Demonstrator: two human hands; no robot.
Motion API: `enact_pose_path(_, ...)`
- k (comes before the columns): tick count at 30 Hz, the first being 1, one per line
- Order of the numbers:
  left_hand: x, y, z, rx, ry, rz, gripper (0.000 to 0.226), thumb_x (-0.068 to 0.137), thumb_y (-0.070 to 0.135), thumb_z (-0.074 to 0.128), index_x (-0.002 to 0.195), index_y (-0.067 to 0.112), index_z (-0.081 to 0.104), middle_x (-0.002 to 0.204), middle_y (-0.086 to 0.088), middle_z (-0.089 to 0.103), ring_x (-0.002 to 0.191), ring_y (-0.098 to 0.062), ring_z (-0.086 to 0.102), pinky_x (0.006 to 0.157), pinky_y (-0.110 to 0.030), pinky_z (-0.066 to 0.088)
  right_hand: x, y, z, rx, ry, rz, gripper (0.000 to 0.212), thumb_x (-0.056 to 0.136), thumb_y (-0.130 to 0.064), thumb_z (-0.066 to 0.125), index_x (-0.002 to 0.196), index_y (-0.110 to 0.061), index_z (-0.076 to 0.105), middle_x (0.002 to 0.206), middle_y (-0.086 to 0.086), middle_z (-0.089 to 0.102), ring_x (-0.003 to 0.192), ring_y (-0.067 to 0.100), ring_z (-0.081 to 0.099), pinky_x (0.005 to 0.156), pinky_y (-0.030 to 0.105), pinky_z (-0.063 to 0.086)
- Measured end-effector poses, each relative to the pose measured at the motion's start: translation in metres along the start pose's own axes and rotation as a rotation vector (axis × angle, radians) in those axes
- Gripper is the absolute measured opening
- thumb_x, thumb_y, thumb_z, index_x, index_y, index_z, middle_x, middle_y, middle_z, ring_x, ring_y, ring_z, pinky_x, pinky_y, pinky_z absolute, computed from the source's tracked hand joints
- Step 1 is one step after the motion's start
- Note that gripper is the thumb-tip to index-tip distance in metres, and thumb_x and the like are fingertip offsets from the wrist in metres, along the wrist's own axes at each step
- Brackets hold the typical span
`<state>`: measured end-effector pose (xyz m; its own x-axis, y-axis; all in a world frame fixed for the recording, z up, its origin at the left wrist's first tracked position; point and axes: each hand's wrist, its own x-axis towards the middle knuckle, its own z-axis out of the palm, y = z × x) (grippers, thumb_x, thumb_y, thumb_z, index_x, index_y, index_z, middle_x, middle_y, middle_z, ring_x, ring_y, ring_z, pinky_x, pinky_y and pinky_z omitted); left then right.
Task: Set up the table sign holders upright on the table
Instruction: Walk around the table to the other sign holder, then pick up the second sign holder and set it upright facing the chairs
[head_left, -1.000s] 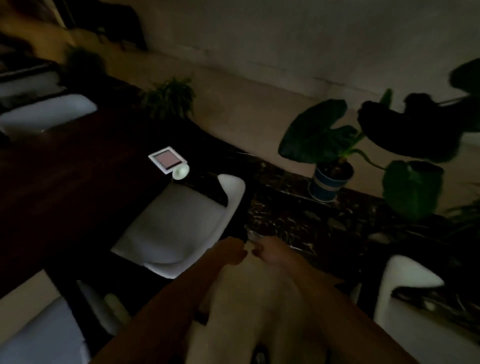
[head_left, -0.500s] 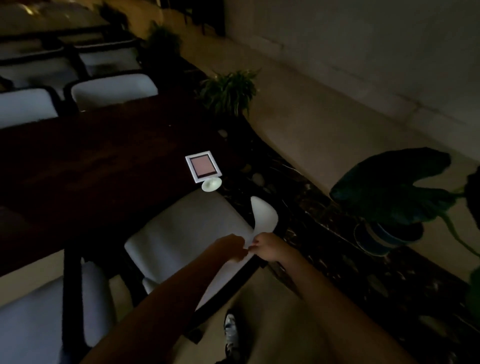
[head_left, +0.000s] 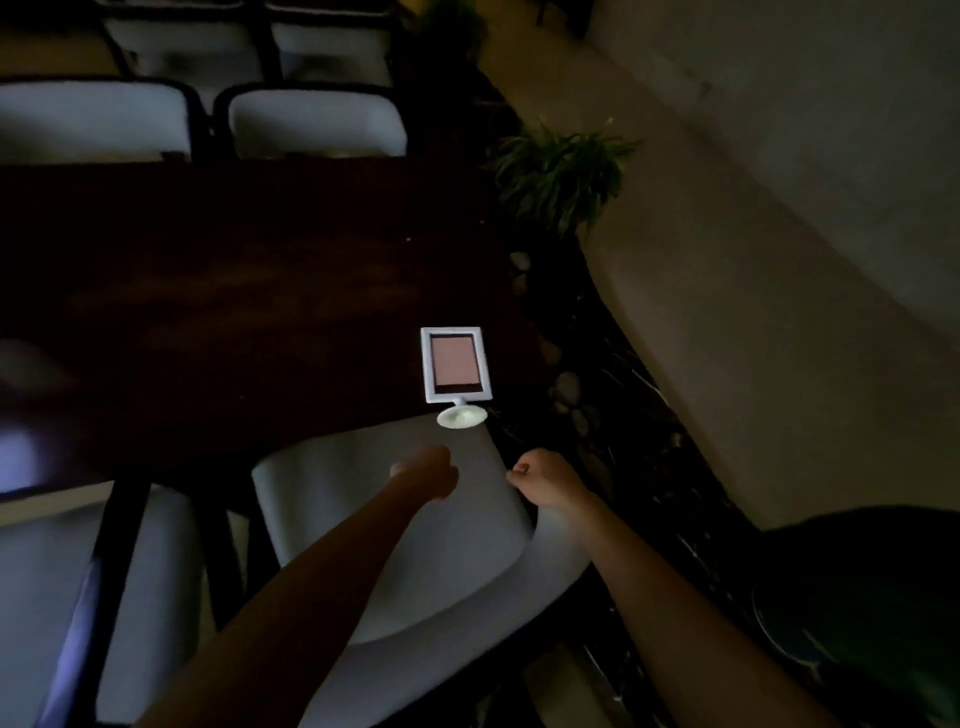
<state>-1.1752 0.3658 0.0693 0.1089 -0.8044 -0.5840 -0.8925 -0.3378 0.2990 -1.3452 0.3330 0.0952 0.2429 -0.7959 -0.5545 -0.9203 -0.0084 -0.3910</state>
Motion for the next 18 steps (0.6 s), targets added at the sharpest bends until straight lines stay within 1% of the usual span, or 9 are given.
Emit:
enact_pose_path(3,0.021,-0.007,-0.010,-0.153,0.083,-0.129,0.034,0.092,0.024,0.044,0.121,0.008,0.052,0.131,-0.018,0.054,0.120,-0.034,0.053,0.096,-0.041,0.046,0.037,-0.004,-0.011,0.026,0.000,-0.019,0.048,0.087,-0.019,0.053,0.045,-0.017,0.030,0.054,0.006,0.042,0.066,0.022,0.048,0.062,0.029,0.032)
enact_pose_path(5,0.037,-0.006,-0.018,-0.258,0.149,-0.219,0.035,0.091,0.020,0.046,0.124,0.008,0.050,0.132,-0.018,0.054,0.120,-0.035,0.053,0.096,-0.041,0.046,0.067,-0.004,-0.016,0.048,-0.007,-0.029,0.046,0.087,-0.019,0.052,0.046,-0.016,0.033,0.063,0.012,0.051,0.068,0.023,0.052,0.063,0.029,0.035)
enact_pose_path(8,0.063,-0.007,-0.027,-0.324,0.218,-0.295,0.039,0.091,0.018,0.047,0.129,0.009,0.046,0.136,-0.018,0.051,0.124,-0.034,0.051,0.098,-0.040,0.044,0.113,-0.005,-0.023,0.059,-0.012,-0.027,0.045,0.090,-0.022,0.052,0.048,-0.016,0.036,0.061,0.011,0.052,0.075,0.025,0.056,0.066,0.031,0.040)
enact_pose_path(9,0.072,-0.006,-0.027,-0.337,0.230,-0.311,0.040,0.092,0.019,0.048,0.130,0.009,0.044,0.136,-0.018,0.050,0.125,-0.033,0.050,0.098,-0.040,0.044,0.127,-0.005,-0.025,0.070,-0.009,-0.021,0.042,0.090,-0.023,0.053,0.051,-0.016,0.040,0.065,0.014,0.057,0.080,0.028,0.059,0.068,0.032,0.042)
enact_pose_path(10,0.084,-0.005,-0.030,-0.347,0.245,-0.324,0.041,0.092,0.019,0.049,0.131,0.010,0.043,0.136,-0.018,0.050,0.125,-0.033,0.049,0.098,-0.040,0.044,0.144,-0.006,-0.029,0.085,-0.003,-0.019,0.035,0.090,-0.025,0.054,0.058,-0.013,0.050,0.078,0.019,0.065,0.088,0.031,0.063,0.070,0.032,0.044)
enact_pose_path(11,0.094,-0.005,-0.031,-0.365,0.261,-0.334,0.042,0.091,0.019,0.050,0.132,0.010,0.043,0.136,-0.017,0.050,0.125,-0.032,0.049,0.097,-0.040,0.044,0.158,-0.006,-0.030,0.088,0.014,-0.019,0.027,0.090,-0.027,0.055,0.071,-0.010,0.061,0.093,0.020,0.069,0.096,0.033,0.064,0.072,0.032,0.046)
enact_pose_path(12,0.102,-0.004,-0.031,-0.389,0.277,-0.353,0.043,0.090,0.020,0.053,0.131,0.011,0.044,0.135,-0.016,0.051,0.125,-0.032,0.049,0.097,-0.040,0.045,0.170,-0.005,-0.030,0.092,0.032,-0.024,0.025,0.089,-0.029,0.056,0.084,-0.006,0.065,0.102,0.019,0.070,0.100,0.034,0.064,0.075,0.033,0.048)
enact_pose_path(16,0.145,0.003,-0.028,-0.470,0.341,-0.431,0.049,0.086,0.024,0.061,0.131,0.012,0.046,0.131,-0.015,0.054,0.122,-0.031,0.051,0.094,-0.039,0.045,0.219,0.001,-0.026,0.088,0.046,-0.039,0.035,0.088,-0.035,0.057,0.107,-0.007,0.065,0.113,0.016,0.069,0.108,0.033,0.062,0.081,0.035,0.050)
enact_pose_path(18,0.165,0.006,-0.024,-0.526,0.378,-0.439,0.047,0.085,0.023,0.064,0.128,0.010,0.049,0.126,-0.016,0.057,0.117,-0.032,0.054,0.093,-0.038,0.047,0.235,0.002,-0.022,0.086,0.046,-0.044,0.036,0.087,-0.036,0.058,0.109,-0.008,0.065,0.113,0.015,0.069,0.107,0.032,0.063,0.080,0.033,0.050)
